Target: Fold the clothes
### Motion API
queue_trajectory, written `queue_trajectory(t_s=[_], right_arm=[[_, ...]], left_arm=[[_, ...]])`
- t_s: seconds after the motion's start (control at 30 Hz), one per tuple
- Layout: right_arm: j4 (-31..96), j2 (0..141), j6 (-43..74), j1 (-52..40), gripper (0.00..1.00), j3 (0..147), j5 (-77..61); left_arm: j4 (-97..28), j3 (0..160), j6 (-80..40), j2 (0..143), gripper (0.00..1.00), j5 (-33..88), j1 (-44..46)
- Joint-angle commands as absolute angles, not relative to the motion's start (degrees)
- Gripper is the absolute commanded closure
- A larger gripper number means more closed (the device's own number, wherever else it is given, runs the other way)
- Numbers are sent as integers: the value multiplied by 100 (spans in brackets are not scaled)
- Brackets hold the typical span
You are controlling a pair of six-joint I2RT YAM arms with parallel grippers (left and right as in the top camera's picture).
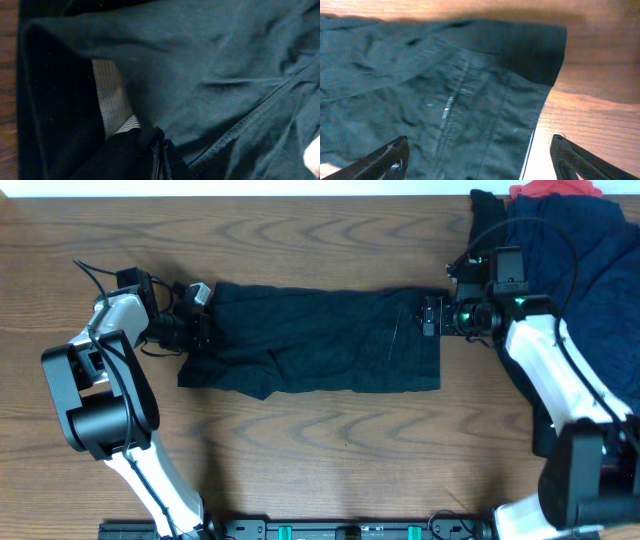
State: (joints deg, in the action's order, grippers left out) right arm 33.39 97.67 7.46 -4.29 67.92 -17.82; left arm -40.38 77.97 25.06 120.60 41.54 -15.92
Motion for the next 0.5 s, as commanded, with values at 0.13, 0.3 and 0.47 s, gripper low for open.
queue_trajectory(t_s=[0.13,0.3,0.47], right_arm=[[3151,10676,423,-45,18,6849,-2169],[3173,10982,287,117,25,6849,-2171],[3186,11249,287,89,28,6845,-2504]], left_arm=[[-3997,7708,2174,12134,94,3640,-1590],[-3997,7708,2174,12134,94,3640,-1590],[-3997,7708,2174,12134,95,3640,-1590]])
